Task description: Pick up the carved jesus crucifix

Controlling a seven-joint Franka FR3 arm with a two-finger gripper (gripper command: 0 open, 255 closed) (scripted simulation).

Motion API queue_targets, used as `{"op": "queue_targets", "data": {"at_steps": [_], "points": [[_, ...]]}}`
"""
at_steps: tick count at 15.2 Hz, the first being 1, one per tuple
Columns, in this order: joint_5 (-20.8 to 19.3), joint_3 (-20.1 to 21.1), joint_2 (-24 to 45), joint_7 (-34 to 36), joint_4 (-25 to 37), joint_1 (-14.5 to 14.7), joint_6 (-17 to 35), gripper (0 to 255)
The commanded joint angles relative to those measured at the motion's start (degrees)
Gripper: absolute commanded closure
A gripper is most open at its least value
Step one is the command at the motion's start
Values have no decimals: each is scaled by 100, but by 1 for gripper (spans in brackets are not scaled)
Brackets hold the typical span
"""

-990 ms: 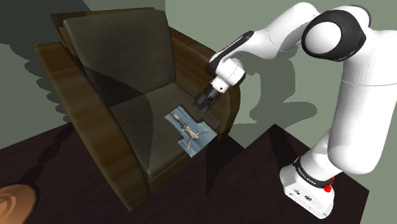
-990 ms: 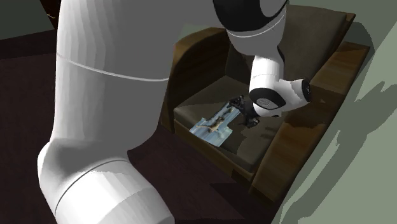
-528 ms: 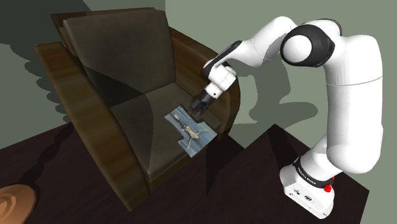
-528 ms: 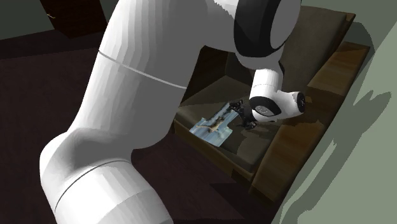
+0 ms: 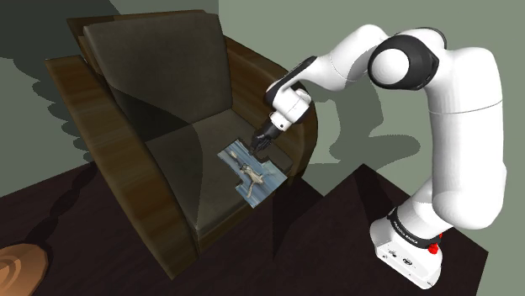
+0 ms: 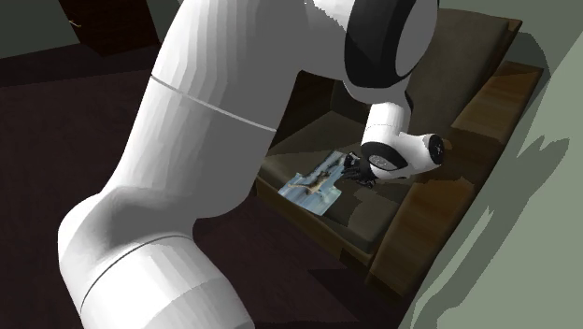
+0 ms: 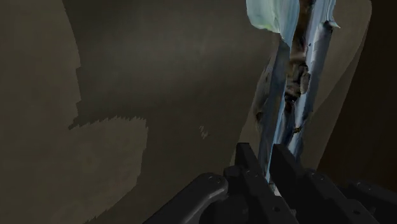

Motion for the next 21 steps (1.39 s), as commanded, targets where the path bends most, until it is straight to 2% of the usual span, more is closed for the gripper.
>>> {"op": "queue_targets", "data": {"at_steps": [1,6,7,11,21], "points": [[-61,-55,235,-21,30,-63,-638,255],[-39,-28,190,32,5,-10,-594,255],[-201,69,224,99,98,-189,-618,255],[-384,187,-68,291,-52,-308,-622,255],[-655,105,-763,736,-331,-265,-841,255]]}}
